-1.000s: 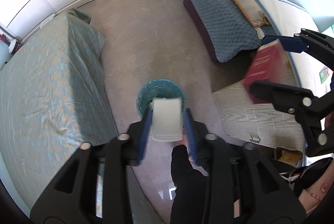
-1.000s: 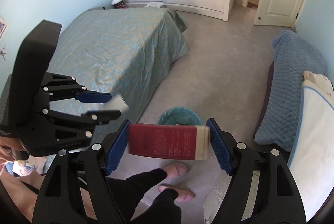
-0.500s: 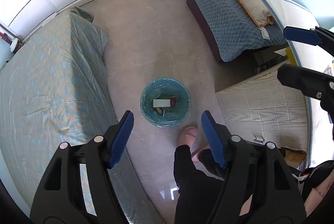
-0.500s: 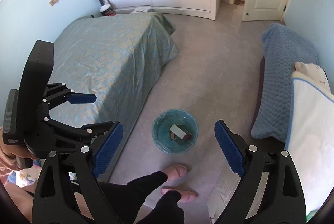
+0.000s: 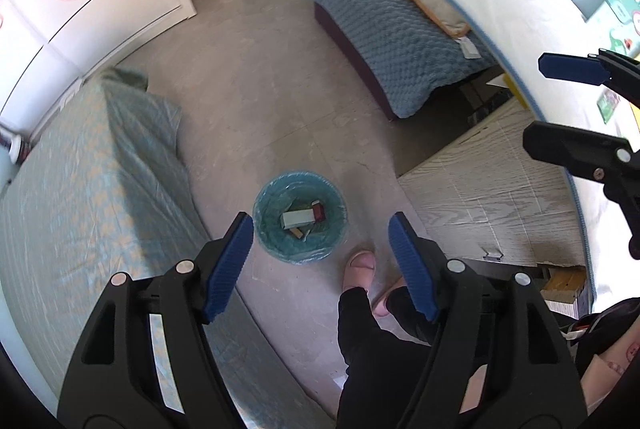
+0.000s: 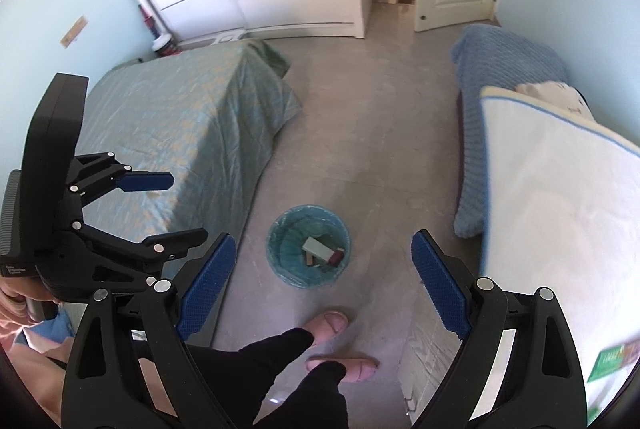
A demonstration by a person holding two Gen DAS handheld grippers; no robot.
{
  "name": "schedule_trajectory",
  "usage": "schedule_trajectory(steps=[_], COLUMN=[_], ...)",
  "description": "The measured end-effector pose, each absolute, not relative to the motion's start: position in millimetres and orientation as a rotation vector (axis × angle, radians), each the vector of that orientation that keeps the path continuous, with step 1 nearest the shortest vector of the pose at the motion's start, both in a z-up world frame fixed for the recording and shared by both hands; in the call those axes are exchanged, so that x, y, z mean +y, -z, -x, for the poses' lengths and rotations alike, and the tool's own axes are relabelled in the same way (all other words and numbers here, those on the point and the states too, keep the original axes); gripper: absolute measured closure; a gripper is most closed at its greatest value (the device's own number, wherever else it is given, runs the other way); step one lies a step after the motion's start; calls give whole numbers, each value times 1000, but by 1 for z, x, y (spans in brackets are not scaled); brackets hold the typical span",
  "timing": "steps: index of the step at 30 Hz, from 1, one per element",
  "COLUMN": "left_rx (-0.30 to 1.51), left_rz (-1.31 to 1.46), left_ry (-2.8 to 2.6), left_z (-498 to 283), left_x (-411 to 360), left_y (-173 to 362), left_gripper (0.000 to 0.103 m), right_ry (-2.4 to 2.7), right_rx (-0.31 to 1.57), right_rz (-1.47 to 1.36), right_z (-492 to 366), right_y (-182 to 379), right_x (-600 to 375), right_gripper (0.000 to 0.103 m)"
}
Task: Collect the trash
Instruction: 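Return both grippers from the wastebasket to the bed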
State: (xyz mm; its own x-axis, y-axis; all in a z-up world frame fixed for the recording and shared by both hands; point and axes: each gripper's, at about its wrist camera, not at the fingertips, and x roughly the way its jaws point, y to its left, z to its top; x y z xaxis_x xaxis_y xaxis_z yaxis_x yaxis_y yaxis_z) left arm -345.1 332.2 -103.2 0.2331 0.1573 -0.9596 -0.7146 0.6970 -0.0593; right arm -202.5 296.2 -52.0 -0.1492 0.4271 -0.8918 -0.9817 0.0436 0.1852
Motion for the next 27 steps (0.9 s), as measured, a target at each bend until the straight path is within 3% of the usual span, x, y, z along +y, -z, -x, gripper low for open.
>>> schedule_trajectory(steps=[27], left_rx=[1235], left_rz=[259], left_ry=[-296], left_z=[210], left_x=[252], left_y=[81], left_gripper=[20], right_ry=[-1050], right_rx=[1116], right_rz=[456], right_z=[95], right_y=[47], right_x=[162], right_gripper=[13])
